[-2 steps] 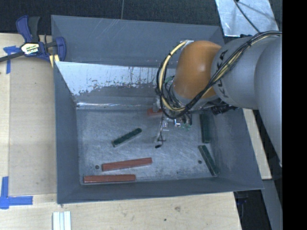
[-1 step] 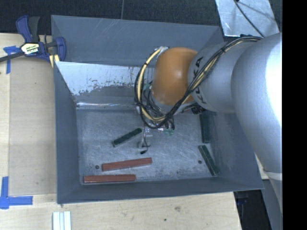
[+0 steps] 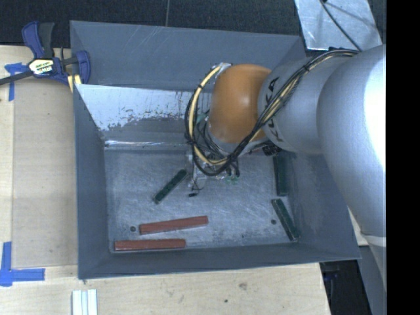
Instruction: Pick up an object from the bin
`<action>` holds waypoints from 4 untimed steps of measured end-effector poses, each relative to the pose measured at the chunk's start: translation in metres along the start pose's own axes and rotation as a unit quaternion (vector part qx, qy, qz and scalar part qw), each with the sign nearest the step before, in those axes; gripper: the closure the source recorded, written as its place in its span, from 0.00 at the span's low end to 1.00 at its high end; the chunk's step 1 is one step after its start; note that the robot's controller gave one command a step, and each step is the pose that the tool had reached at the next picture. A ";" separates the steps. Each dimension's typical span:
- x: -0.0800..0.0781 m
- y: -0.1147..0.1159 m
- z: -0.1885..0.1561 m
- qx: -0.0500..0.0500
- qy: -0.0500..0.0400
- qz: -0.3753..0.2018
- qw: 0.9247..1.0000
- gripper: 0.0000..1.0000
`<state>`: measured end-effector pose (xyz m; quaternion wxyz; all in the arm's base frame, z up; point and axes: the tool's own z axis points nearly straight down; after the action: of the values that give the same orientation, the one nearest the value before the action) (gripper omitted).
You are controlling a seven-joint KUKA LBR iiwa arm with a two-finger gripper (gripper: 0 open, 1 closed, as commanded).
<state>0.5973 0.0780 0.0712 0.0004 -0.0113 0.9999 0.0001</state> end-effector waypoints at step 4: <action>-0.002 0.036 -0.138 0.000 -0.002 -0.044 0.999 1.00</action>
Offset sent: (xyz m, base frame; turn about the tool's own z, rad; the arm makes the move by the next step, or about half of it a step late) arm 0.0000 0.0000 0.0000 0.0000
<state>0.5981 0.1140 0.2092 0.0023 -0.0556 0.9984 0.0000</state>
